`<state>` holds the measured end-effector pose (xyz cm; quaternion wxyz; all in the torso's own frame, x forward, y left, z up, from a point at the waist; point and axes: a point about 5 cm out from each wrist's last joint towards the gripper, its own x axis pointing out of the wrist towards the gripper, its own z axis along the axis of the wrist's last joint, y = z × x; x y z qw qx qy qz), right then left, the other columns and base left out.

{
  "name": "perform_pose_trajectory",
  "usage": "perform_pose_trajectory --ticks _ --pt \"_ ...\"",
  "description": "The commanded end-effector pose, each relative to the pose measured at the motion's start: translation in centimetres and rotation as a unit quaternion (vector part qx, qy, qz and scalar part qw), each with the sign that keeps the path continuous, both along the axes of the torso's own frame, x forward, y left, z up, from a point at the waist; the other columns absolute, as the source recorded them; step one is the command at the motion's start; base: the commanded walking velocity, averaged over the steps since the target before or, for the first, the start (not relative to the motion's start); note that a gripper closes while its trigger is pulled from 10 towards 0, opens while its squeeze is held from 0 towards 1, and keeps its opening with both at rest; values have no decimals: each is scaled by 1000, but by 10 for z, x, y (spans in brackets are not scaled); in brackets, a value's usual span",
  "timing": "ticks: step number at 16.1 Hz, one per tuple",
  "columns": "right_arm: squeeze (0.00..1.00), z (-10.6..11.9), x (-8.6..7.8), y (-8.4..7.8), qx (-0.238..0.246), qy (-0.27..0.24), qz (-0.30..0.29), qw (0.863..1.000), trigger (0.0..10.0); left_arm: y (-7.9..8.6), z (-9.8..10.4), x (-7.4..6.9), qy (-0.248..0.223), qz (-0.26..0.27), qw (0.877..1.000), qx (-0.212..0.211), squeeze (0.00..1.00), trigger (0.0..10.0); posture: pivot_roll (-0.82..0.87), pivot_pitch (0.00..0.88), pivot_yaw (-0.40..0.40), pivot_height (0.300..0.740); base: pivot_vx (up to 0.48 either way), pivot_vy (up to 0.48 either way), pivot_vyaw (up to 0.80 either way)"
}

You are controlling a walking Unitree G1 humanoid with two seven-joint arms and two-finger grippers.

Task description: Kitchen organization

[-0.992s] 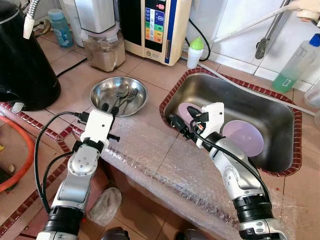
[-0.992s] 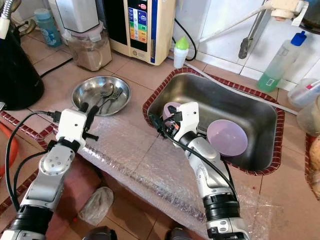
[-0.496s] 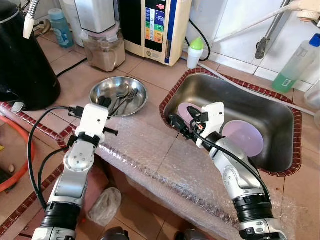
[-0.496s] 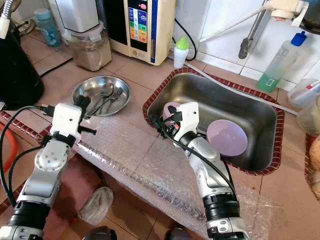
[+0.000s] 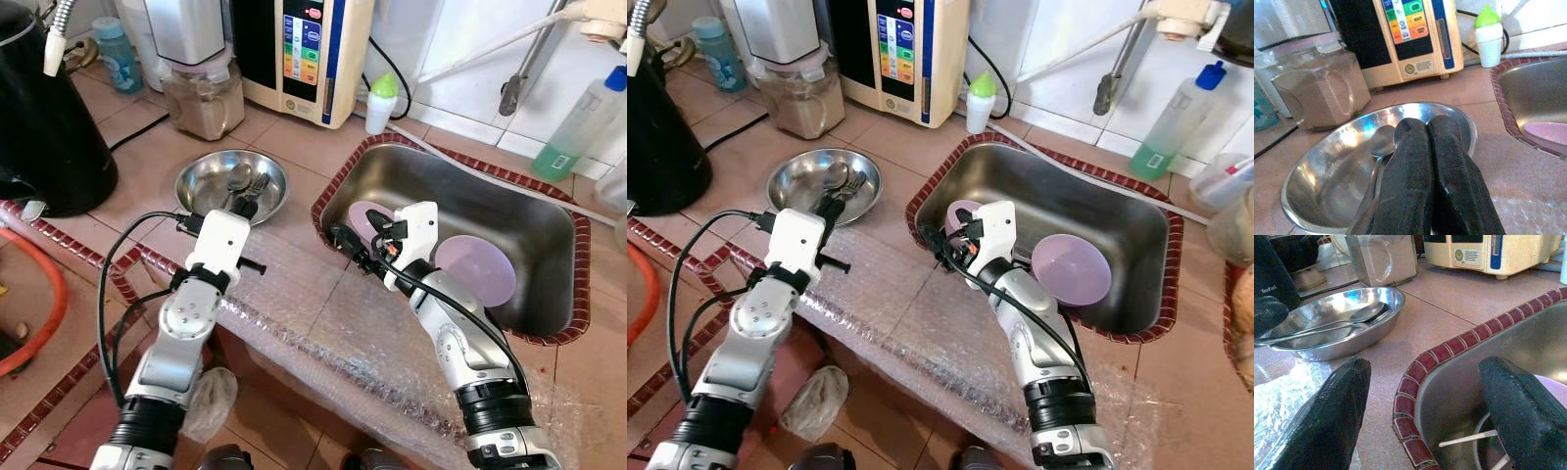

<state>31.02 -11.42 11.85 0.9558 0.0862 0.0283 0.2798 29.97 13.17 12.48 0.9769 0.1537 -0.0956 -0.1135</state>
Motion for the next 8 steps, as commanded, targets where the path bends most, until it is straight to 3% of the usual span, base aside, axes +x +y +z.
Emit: perform_pose_trajectory --ticks 1,4,7,8 --pt "0 3 2 -1 -4 -6 -1 1000 10000 3 5 2 -12 26 1000 -4 0 10000 20 26 -43 740 0 0 0" --pt "0 2 1 -1 -4 -5 -1 1000 10000 26 0 3 10 123 991 -42 0 10000 21 27 -43 740 0 0 0" --pt "0 2 2 0 -4 -5 1 1000 10000 27 -6 4 32 115 991 -61 0 10000 24 28 -46 740 0 0 0" --pt "0 2 2 0 -4 -5 1 1000 10000 28 -5 4 31 120 990 -67 1000 10000 25 27 -45 740 0 0 0"
